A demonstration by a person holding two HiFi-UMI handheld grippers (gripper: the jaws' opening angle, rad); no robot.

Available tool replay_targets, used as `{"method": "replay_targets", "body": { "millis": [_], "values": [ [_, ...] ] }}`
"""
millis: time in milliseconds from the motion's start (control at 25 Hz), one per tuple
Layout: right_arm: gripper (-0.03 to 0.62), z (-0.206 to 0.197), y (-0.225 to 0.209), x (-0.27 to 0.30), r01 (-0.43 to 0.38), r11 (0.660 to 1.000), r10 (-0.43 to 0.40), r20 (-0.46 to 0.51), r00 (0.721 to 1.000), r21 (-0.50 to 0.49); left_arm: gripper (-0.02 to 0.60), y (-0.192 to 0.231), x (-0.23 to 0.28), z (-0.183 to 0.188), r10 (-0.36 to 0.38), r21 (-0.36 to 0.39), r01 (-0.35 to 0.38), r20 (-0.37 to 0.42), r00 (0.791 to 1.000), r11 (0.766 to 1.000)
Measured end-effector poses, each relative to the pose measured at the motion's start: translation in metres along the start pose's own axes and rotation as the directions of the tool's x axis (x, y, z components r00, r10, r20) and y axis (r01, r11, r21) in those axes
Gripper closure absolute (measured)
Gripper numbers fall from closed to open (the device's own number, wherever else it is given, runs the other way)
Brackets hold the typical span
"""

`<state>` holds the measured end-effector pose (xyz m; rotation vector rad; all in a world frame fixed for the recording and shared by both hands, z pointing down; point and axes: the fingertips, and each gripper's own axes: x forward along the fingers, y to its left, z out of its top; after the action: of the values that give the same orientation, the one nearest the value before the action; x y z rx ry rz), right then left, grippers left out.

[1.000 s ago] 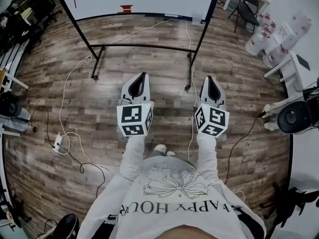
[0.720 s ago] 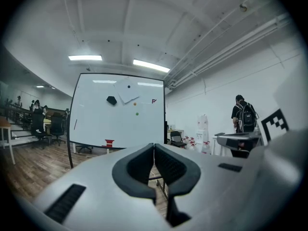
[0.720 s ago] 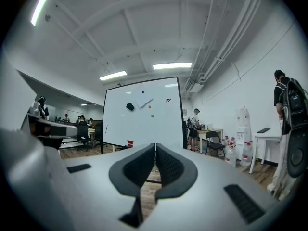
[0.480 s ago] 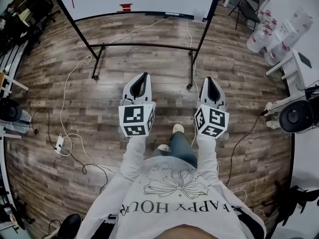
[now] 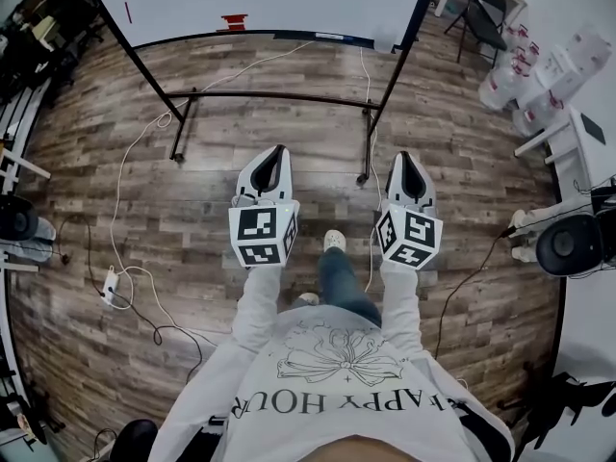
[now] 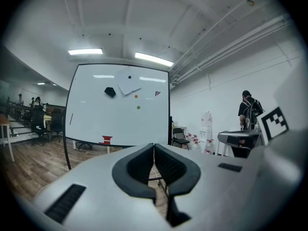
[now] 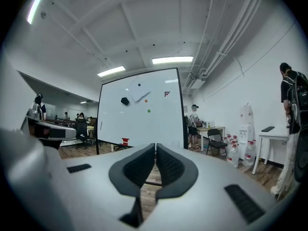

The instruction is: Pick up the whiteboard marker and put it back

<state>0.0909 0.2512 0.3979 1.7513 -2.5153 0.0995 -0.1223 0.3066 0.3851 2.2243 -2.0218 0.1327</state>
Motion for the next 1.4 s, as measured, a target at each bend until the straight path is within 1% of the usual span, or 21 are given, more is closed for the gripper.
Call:
{"method": "replay_targets", "body": {
  "millis": [560,720,880,1200,1320,1400],
  "values": [
    [0.589,0.039,-0.067,0.178,-0.069,0.998,0.069,0.021,0.997,-0.008,0.574,0.012,0.173,0.042,0.070,-0.007,-0.070,0.008,0.998,0.998],
    [0.588,0.041,-0.083,0.221,-0.088,0.996,0.088,0.020,0.996,-0.008,0.574,0.010,0.216,0.046,0.078,-0.005,-0.078,0.005,0.997,0.997],
    [0.588,0.038,-0.094,0.251,-0.100,0.995,0.100,0.008,0.995,0.000,0.574,0.009,0.247,0.049,0.086,0.000,-0.086,-0.006,0.996,0.996],
    [0.588,0.034,-0.105,0.310,-0.092,0.996,0.092,-0.007,0.996,0.012,0.574,0.029,0.307,0.048,0.082,0.008,-0.081,-0.037,0.996,0.997],
    [0.588,0.035,-0.108,0.338,-0.078,0.997,0.078,-0.004,0.997,0.012,0.574,0.042,0.339,0.049,0.082,0.014,-0.082,-0.043,0.996,0.997],
    [0.588,0.038,-0.114,0.359,-0.063,0.998,0.063,0.000,0.998,0.009,0.574,0.048,0.365,0.051,0.063,0.015,-0.062,-0.046,0.997,0.998]
  ]
}}
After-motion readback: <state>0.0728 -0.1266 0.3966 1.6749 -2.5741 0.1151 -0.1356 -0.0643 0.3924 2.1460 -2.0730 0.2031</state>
